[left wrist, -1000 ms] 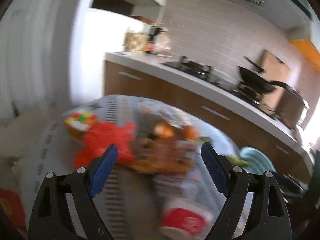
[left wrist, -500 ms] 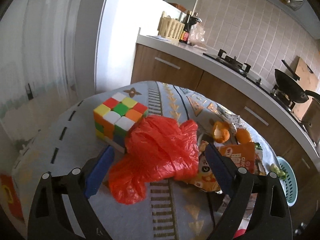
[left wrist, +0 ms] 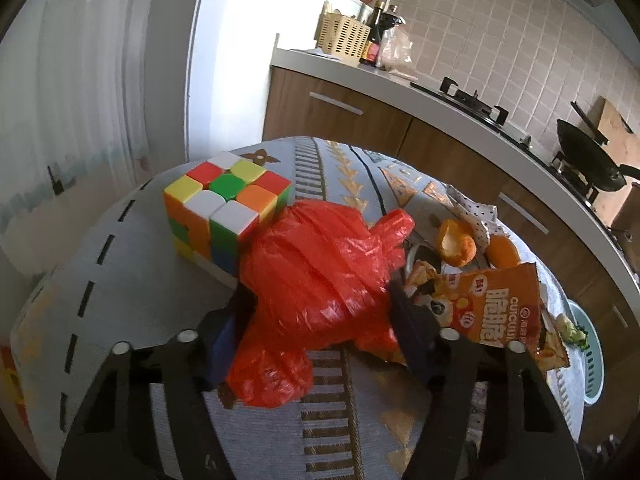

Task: Collect trash
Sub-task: 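Grasp red plastic bag with left gripper while right gripper grasps red-white Haidilao cup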

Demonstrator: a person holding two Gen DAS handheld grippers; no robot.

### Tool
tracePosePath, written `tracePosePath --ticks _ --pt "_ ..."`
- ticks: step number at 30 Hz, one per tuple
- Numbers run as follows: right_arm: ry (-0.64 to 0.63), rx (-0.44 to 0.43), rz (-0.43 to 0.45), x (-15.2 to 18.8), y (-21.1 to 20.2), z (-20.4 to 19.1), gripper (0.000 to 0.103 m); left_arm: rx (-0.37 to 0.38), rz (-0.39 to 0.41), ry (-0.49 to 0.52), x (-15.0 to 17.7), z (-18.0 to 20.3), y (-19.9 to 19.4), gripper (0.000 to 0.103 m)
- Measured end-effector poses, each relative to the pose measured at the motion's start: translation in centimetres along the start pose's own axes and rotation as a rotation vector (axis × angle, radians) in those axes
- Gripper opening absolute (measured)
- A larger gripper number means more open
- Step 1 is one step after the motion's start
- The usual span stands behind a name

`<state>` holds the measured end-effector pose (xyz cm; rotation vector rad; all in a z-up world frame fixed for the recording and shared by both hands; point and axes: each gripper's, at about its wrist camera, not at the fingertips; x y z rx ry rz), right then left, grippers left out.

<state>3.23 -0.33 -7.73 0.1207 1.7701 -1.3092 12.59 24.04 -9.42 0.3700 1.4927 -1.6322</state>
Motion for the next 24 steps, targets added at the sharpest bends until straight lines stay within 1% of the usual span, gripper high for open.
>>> tracePosePath --ticks 3,5,7,13,14,19,24 --pt "0.052 0.033 0.006 0.0 -0.4 2.3 0.063 0.009 0.005 0.005 0.2 0.1 -0.1 0.054" --pt "0.076 0.044 0.011 -0.1 -0.6 3.6 0.063 0.014 0.011 0.011 0.3 0.2 -0.3 0.052" --pt "0.091 0.025 0.010 -0.1 -0.9 4.5 0.063 0.024 0.019 0.015 0.4 0.3 -0.4 0.051" --pt "0.087 -0.061 0.006 -0.1 -1.0 4.4 0.063 0.050 0.034 -0.010 0.3 -0.2 -0.7 0.045" --pt "0.089 -0.069 0.004 -0.3 -0.8 4.3 0.065 0.054 0.038 -0.016 0.4 -0.3 -0.8 0.044" --pt "0.075 -0.083 -0.012 -0.9 0.5 3.0 0.072 0.075 0.054 -0.024 0.5 -0.6 -1.2 0.043" --pt "0.094 -0.097 -0.041 -1.6 2.7 2.6 0.077 0.092 0.070 -0.033 0.6 -0.7 -1.7 0.043"
Point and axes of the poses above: each gripper's, at about its wrist camera, not at the fingertips, and y roughly the way its jaws point, z to its right, x to its underside, and after that the axes turned 1 degree about -z, right-handed
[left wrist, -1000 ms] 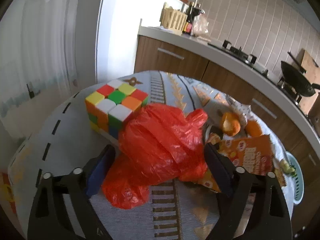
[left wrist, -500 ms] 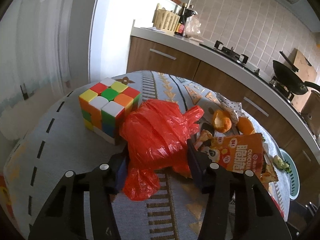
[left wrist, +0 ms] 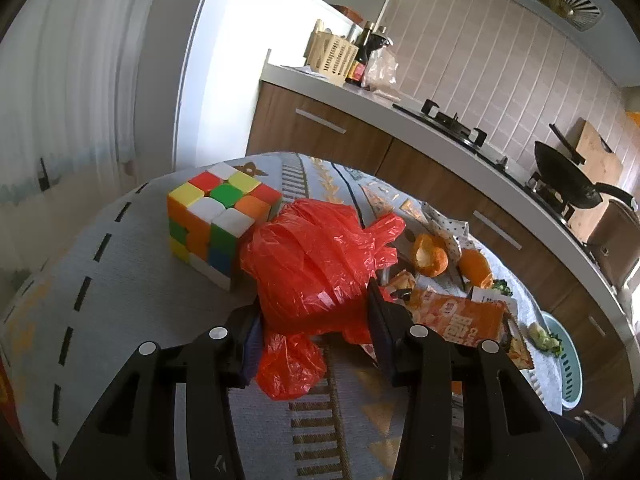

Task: Collect trash
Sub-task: 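Grasp red plastic bag with left gripper while right gripper grasps red-white Haidilao cup, then lift the red bag and red cup and carry both toward the basket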

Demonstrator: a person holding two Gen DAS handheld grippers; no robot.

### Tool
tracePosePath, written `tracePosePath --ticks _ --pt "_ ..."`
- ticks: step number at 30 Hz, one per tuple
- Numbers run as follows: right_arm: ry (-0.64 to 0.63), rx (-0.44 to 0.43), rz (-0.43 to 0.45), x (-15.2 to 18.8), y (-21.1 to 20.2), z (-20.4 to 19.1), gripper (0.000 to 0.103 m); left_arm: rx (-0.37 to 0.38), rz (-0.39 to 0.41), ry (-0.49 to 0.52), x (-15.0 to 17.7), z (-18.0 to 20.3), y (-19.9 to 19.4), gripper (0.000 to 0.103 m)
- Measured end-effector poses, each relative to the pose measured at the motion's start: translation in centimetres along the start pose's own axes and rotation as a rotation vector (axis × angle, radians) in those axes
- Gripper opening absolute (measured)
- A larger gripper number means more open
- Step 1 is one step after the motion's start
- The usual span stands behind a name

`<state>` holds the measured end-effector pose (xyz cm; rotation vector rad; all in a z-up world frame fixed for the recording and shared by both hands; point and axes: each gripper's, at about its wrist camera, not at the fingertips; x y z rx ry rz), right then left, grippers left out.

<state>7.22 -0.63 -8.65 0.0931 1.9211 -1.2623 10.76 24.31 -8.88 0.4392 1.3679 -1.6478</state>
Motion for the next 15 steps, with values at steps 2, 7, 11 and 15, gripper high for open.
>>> tracePosePath --ticks 2,7,11,15 --pt "0.013 -0.008 -0.017 -0.2 0.9 0.1 0.078 0.008 0.006 -0.002 0.0 0.0 -0.2 0.043" --pt "0.031 -0.026 -0.040 -0.4 1.8 0.3 0.079 0.026 0.017 0.000 0.0 0.1 -0.5 0.043" --pt "0.048 -0.043 -0.061 -0.7 2.2 0.4 0.079 0.044 0.034 0.010 -0.1 0.3 -1.0 0.043" --pt "0.063 -0.076 -0.078 -1.0 2.4 0.7 0.079 0.055 0.048 0.038 0.0 1.0 -1.7 0.043"
Point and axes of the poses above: each gripper's, at about its wrist camera, not at the fingertips, and y roughly the way its jaws point, z to its right, x to its underside, and after that the axes turned 1 degree about -z, right-handed
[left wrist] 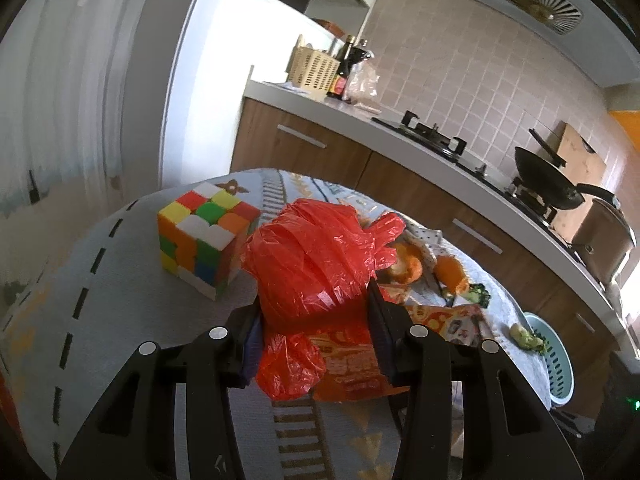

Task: Collect trash
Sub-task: 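Lift the red bag and red cup and carry both toward the basket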

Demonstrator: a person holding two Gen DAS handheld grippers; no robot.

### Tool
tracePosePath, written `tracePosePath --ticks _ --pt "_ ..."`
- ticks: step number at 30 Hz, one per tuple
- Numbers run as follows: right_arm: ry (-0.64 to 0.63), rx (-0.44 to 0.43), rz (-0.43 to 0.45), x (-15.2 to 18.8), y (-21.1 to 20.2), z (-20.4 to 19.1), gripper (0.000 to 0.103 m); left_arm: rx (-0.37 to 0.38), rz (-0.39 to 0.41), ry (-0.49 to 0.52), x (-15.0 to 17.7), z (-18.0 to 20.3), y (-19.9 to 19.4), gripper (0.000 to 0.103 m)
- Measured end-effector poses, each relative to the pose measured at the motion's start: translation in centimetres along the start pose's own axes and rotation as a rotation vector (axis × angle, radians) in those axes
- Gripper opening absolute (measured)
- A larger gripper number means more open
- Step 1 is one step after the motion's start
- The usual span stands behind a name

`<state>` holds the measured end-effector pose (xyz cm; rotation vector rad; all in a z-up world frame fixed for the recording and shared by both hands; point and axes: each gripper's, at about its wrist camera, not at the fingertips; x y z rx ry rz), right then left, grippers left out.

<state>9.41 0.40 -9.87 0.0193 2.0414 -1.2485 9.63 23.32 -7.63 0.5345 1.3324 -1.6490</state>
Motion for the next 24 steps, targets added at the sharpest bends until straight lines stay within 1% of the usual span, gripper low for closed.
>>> tracePosePath --ticks 3,4,5,11,14,24 --pt "0.000 -0.015 -0.008 0.0 -0.1 0.2 0.078 0.011 0.006 0.010 0.1 0.4 -0.9 0.043" --pt "0.002 -0.022 -0.007 0.0 -0.2 0.3 0.072 0.018 0.010 0.010 0.1 0.5 -1.2 0.043" --pt "0.002 -0.026 -0.009 0.0 -0.2 0.3 0.069 0.022 0.015 0.011 0.1 0.7 -1.7 0.043" --pt "-0.020 -0.006 0.002 0.7 -0.8 -0.2 0.068 0.046 0.056 0.032 -0.2 1.8 -4.3 0.043" --pt "-0.024 -0.010 0.015 1.0 -1.5 -0.4 0.065 0.060 0.075 0.046 -0.3 2.7 -5.3 0.043" --pt "-0.012 0.015 0.092 1.1 -4.8 0.6 0.064 0.107 0.101 0.097 -0.5 5.8 -7.0 0.043"
Point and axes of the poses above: each gripper's, at about its wrist camera, not at the fingertips, and y roughly the way its jaws point, z to its right, x to its underside, and after that the axes turned 1 degree about -z, right-handed
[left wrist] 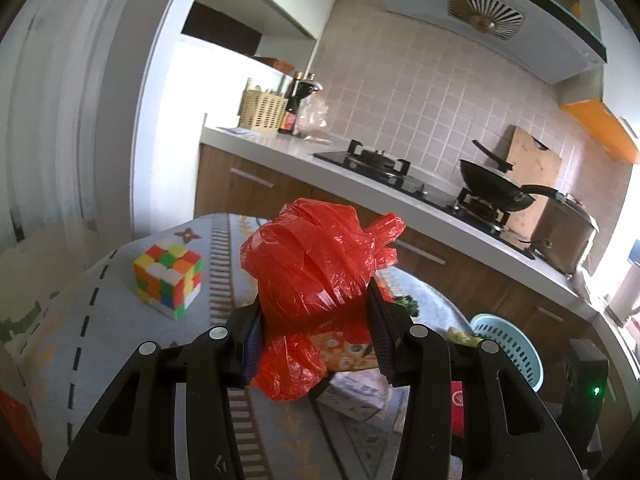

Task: Collect trash
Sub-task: 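Lift the red bag and red cup and carry both toward the basket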

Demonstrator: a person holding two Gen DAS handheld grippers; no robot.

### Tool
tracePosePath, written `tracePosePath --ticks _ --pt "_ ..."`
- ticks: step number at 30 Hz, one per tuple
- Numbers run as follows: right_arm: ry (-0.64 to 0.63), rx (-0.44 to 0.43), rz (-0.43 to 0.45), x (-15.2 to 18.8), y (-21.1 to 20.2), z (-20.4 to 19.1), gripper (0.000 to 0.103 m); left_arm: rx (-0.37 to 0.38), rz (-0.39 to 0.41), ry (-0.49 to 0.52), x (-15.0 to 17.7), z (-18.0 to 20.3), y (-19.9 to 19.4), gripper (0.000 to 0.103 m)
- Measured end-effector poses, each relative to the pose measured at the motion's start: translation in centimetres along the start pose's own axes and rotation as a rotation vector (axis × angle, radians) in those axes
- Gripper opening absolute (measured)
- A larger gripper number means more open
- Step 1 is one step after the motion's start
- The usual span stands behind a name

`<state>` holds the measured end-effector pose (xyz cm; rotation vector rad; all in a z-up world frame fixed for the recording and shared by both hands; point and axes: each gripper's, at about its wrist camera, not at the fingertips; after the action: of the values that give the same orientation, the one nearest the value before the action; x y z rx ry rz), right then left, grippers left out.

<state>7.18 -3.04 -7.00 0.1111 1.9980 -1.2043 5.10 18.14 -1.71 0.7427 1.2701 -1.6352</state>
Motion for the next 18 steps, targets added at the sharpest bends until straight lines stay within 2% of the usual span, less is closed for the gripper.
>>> tracePosePath --ticks 8,18 --pt "0.033 0.063 0.102 -0.5 -4.3 2.9 0.064 0.053 0.000 0.051 -0.5 3.7 0.2 0.043" --pt "0.133 0.159 0.204 -0.3 -8.9 8.5 0.064 0.159 -0.033 0.160 -0.4 11.1 2.0 0.043"
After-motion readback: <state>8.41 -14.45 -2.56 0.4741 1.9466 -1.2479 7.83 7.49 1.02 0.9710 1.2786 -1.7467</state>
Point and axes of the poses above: each gripper's, at about its wrist camera, not at the fingertips, and y roughly the way its jaws point, z to its right, x to its underside, and after that the axes turned 1 degree about -z, right-handed
